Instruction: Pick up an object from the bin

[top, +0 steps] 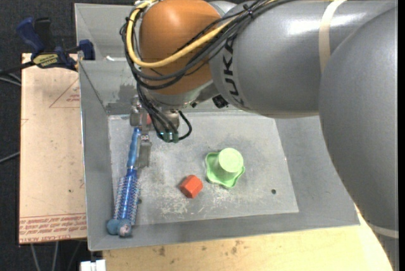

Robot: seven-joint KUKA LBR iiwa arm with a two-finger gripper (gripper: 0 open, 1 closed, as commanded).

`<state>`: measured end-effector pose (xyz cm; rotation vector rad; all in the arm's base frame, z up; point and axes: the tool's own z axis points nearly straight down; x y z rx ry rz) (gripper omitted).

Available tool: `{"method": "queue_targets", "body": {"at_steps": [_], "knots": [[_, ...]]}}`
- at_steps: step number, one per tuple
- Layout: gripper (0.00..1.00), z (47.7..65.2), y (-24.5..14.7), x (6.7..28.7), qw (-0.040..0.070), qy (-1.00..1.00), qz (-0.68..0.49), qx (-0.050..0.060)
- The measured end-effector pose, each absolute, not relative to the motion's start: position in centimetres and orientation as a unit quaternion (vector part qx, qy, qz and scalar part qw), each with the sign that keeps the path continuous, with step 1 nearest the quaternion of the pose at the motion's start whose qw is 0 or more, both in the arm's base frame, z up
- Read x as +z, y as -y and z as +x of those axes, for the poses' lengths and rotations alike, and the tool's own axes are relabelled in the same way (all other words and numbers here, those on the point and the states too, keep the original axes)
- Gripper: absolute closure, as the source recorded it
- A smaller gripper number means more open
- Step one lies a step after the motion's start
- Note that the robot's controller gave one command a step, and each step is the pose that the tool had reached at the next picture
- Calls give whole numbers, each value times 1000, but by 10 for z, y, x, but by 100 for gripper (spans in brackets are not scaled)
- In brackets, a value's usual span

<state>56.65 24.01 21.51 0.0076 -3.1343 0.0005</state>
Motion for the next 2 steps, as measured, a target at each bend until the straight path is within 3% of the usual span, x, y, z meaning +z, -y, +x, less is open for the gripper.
{"method": "queue_targets", "body": {"at_steps": [1, 2], "knots": [[0, 550, -248, 68, 1, 975, 221, 0], [0, 535, -252, 101, -2, 941, 340, -1]]}}
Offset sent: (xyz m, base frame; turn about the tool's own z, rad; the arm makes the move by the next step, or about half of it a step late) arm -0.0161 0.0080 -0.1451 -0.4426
